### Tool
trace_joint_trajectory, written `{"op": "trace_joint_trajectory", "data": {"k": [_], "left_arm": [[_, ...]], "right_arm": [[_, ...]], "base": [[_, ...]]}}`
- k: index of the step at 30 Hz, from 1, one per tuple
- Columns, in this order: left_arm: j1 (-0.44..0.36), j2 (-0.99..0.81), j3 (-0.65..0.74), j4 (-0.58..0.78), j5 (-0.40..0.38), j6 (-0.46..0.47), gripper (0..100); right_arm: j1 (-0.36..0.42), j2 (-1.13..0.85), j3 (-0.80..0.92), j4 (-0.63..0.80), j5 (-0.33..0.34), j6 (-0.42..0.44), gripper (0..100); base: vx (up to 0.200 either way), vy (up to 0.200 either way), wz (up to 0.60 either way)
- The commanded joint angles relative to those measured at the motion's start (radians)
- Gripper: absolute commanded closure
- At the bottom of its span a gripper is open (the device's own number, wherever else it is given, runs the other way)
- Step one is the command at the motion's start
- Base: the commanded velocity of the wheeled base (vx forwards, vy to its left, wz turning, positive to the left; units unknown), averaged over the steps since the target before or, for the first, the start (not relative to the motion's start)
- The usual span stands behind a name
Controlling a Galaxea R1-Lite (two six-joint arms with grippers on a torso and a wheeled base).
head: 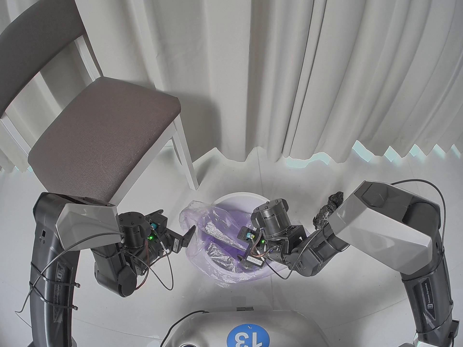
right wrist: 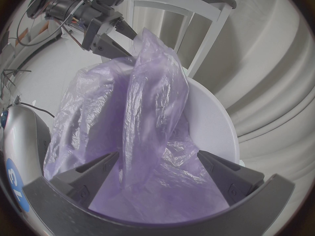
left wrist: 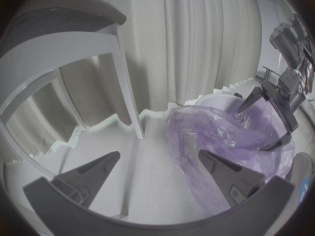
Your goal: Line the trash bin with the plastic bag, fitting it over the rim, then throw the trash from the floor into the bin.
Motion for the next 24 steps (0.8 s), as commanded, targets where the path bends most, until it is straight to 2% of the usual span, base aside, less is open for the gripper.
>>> {"op": "trace_joint_trajectory", "data": {"k": [1, 14, 24], "left_arm": [[-0.001, 0.002, -0.001, -0.001, 0.000, 0.000, 0], [-0.001, 0.002, -0.001, -0.002, 0.000, 0.000, 0], [-0.001, -0.003, -0.001, -0.025, 0.000, 0.000, 0]], "right_arm": [[-0.002, 0.001, -0.001, -0.005, -0.009, -0.001, 100], [0.020, -0.037, 0.034, -0.033, -0.016, -0.004, 100], [0.026, -0.171, 0.019, 0.076, -0.016, -0.027, 100]], "base": [[0.000, 0.000, 0.00], [0.000, 0.000, 0.00], [0.000, 0.000, 0.00]]}}
